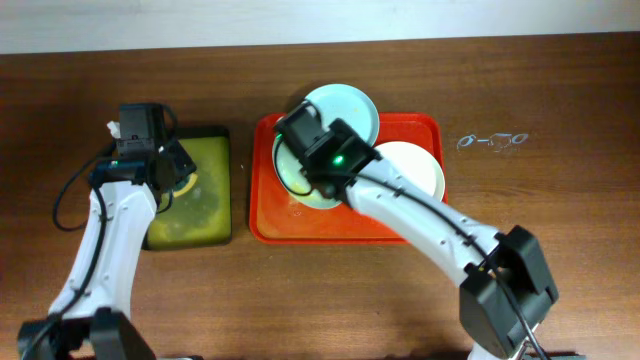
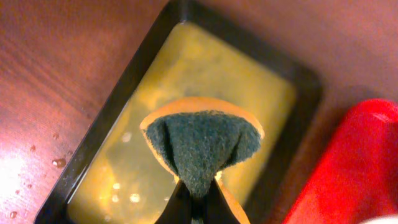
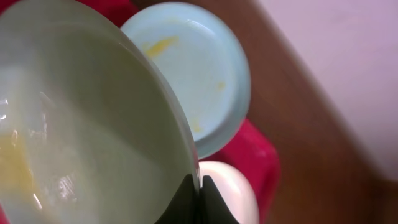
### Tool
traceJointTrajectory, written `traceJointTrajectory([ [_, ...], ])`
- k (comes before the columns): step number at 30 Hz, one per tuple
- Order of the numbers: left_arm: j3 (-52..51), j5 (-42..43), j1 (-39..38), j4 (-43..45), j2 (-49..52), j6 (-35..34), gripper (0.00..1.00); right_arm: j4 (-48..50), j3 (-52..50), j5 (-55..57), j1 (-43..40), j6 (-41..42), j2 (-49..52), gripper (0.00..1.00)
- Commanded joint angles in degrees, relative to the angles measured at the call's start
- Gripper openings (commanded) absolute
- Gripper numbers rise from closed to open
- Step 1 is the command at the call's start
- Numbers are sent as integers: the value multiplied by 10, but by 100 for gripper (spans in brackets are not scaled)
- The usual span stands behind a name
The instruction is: Clean dirty plates on tray and stack at the side
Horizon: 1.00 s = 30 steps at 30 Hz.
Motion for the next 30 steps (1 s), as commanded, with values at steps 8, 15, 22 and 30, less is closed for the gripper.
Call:
traceJointTrajectory([
  [8, -10, 8, 25, 62, 144, -7, 28, 88, 15, 302, 107, -228, -21, 4],
  [15, 13, 11, 25, 33, 60, 0, 78, 119, 15, 315, 118, -340, -21, 4],
  [22, 11, 10, 25, 18, 14, 0, 99, 91, 12, 221, 136, -324, -20, 4],
  [30, 11, 0, 25, 4, 14, 0, 99, 69, 13, 44, 8, -136, -22, 4],
])
